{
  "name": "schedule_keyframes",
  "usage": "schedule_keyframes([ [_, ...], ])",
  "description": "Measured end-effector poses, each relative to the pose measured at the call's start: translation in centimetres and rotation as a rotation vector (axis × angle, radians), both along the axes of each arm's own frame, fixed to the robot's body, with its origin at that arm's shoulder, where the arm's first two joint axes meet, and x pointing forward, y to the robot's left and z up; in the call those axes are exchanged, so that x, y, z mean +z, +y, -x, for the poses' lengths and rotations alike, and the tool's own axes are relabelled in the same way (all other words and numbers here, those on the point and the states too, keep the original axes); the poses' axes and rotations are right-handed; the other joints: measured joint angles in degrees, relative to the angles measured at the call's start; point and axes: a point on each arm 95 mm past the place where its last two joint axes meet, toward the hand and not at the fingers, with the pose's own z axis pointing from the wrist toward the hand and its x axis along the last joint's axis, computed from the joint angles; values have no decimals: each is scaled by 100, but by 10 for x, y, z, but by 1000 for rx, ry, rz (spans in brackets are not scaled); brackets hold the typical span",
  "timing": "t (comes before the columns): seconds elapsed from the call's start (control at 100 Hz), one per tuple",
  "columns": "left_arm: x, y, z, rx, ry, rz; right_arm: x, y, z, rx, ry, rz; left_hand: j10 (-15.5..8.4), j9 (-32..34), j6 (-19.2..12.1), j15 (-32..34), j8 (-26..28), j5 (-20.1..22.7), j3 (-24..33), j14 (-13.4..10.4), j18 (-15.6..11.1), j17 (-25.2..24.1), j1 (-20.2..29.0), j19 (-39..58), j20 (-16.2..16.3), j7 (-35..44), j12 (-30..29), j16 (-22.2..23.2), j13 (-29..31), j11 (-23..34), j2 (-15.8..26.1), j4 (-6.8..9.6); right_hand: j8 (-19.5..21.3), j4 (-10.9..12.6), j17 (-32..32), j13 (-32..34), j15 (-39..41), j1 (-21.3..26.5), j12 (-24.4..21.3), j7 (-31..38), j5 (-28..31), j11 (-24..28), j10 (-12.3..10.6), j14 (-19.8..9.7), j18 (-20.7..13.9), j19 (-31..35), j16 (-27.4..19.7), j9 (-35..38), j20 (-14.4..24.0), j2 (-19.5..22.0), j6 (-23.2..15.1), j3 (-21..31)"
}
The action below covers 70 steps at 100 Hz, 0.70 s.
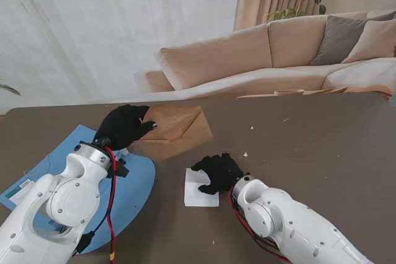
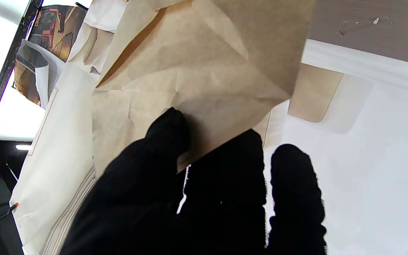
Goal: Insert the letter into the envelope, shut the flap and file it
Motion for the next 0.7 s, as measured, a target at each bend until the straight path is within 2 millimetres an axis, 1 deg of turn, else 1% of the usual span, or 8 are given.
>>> schedule_keyframes([
  [0.06, 0, 0, 0, -1, 1, 1, -5, 3, 0, 4, -11, 15, 1, 0, 0, 2, 0, 0, 0, -1, 0, 0, 0, 3, -1, 0, 0, -3, 3, 0, 0, 0, 0, 0, 0, 0, 59, 0, 9, 41, 9, 57, -1, 0, 0, 0, 0, 0, 0, 2, 0, 0],
  [0.15, 0, 0, 0, -3, 3, 0, -10, 5, 0, 15, -22, 38, 2, 0, 0, 3, 2, 0, 0, -2, 0, 0, 0, 4, -1, 0, 0, -3, 5, 0, 0, 0, 8, 0, 55, 3, 184, 5, 51, 229, 518, 133, -8, 0, 0, 0, 0, 113, 0, 4, -22, 8],
  [0.23, 0, 0, 1, -4, 4, -1, -13, 6, -1, 22, -42, 40, 2, 0, 0, 3, 17, 0, 0, -3, 0, 0, 0, 5, -3, 0, 0, -4, 6, 0, 0, 0, 74, 0, 146, 172, 271, 28, 57, 542, 1052, 130, -55, 0, 0, -1, 0, 477, 0, -34, -443, 234],
  [0.32, 0, -1, 1, -5, 5, -1, -13, 7, -2, 23, -93, 19, 3, 0, 0, 4, 41, 0, 0, -3, 0, 0, 0, 5, -3, 0, 0, -4, 7, 0, -1, -1, -985, -173, 303, 601, 395, 633, 94, 2135, 1698, 151, -173, -3, -1, 143, 49, 1156, -59, -452, -1294, 615],
  [0.41, 0, -1, 1, -5, 5, -1, -14, 6, -2, 16, -116, 1, 3, 0, 1, 5, 42, 0, 0, -4, 0, 0, 0, 6, -3, 0, 0, -5, 7, 0, -1, -1, -1352, -214, 439, 842, 561, 836, 81, 2733, 2189, 119, -227, -11, -2, 191, 49, 1514, -72, -438, -1515, 834],
  [0.5, 0, -1, 1, -6, 5, -3, -14, 5, -2, 4, -113, -14, 4, 0, 2, 7, 42, 0, 1, -4, 0, 0, 0, 8, -5, 0, 0, -5, 7, 0, -1, -1, -1346, -215, 555, 981, 620, 849, 87, 2986, 2265, 125, -232, -24, -2, 257, 49, 1557, -74, -396, -1606, 984],
  [0.64, 0, -1, 1, -5, 4, -5, -7, 1, 2, -23, -123, -67, 4, 0, 3, 26, 42, 0, 1, -4, 0, 0, 0, 8, -5, 0, 0, -5, 8, 0, -2, -1, -776, -216, 801, 1259, 633, 849, 116, 3109, 2268, 202, -235, -27, -2, 478, 51, 1876, -110, -388, -1599, 1143],
  [0.7, 0, -1, 2, -4, 3, -7, -1, 1, 5, -32, -136, -101, 4, 0, 3, 29, 42, 0, 1, -4, 0, 0, 0, 9, -6, 0, 0, -5, 8, 1, -2, -1, -478, -216, 984, 1566, 802, 852, 210, 3110, 2269, 293, -288, -19, -2, 652, 97, 2312, -141, -344, -1524, 1208],
])
